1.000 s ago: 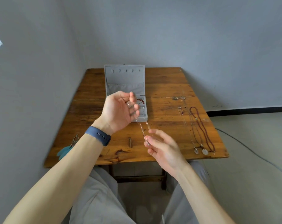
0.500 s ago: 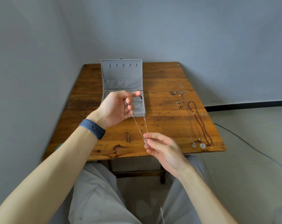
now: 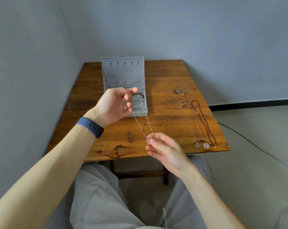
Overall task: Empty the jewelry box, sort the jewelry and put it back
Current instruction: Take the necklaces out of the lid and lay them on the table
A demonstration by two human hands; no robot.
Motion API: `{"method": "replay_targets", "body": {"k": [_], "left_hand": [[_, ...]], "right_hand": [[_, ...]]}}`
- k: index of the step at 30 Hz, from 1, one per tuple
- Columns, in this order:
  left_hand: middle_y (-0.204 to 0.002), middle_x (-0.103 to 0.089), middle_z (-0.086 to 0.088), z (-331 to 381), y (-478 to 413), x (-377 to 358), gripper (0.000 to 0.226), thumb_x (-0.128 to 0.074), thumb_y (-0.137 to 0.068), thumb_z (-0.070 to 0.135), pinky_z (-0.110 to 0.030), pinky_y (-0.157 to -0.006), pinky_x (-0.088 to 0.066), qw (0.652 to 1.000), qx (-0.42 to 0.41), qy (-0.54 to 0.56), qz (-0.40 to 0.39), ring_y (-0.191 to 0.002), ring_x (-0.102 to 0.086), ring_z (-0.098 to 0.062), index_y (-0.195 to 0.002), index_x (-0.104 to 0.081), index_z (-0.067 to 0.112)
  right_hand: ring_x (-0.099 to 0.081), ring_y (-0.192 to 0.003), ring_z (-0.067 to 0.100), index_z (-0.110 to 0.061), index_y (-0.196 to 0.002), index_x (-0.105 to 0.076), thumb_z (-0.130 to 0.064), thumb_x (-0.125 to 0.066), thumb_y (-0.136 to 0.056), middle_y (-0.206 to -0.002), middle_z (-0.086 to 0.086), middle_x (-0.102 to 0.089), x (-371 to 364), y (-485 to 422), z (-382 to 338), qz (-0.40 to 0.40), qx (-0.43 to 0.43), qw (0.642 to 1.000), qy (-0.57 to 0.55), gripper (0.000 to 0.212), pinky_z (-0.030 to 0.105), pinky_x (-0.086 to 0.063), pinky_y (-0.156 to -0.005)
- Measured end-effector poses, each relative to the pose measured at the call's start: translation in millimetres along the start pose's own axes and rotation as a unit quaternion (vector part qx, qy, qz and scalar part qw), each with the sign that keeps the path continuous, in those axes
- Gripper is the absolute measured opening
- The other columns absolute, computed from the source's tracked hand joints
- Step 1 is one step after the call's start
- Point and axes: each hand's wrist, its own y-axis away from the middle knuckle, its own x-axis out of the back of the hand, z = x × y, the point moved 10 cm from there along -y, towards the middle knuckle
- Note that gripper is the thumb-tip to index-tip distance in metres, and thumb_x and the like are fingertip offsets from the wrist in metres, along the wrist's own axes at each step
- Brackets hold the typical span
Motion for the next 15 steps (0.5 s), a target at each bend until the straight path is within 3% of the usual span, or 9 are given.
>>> {"method": "replay_targets", "body": {"k": [8,11,15], "left_hand": [[-0.068,-0.044,0.005,-2.2,1.1,-4.2,0.016,-0.047,-0.085,0.02,-0.03,-0.07,-0.042,0.999,0.011,-0.01,-0.031,-0.062,-0.046,-0.014,-0.072,-0.057,0.022],[-0.069,-0.044,0.005,-4.3,-1.9,0.2,0.015,-0.047,-0.085,0.021,-0.03,-0.069,-0.043,1.0,0.012,-0.008,-0.016,-0.062,-0.045,-0.015,-0.072,-0.056,0.022],[-0.068,-0.044,0.005,-10.2,-3.6,5.1,0.012,-0.048,-0.086,0.022,-0.029,-0.067,-0.043,1.0,0.021,-0.014,-0.004,-0.061,-0.048,-0.015,-0.076,-0.056,0.021]], "right_hand": [[-0.07,-0.108,0.032,-0.011,-0.106,-0.067,-0.012,-0.059,-0.099,-0.12,0.01,-0.071,11.6,-2.5,3.8,0.025,-0.017,0.998,-0.056,0.011,0.034,-0.058,-0.085],[-0.07,-0.098,0.026,-0.011,-0.099,-0.068,-0.007,-0.06,-0.095,-0.111,0.011,-0.071,5.8,-1.3,3.1,0.001,-0.036,0.984,-0.175,0.01,0.032,-0.057,-0.082],[-0.063,-0.086,0.023,-0.009,-0.09,-0.066,-0.009,-0.061,-0.088,-0.096,0.011,-0.062,-3.9,2.5,-2.6,-0.047,-0.055,0.936,-0.344,0.006,0.032,-0.054,-0.079]]}}
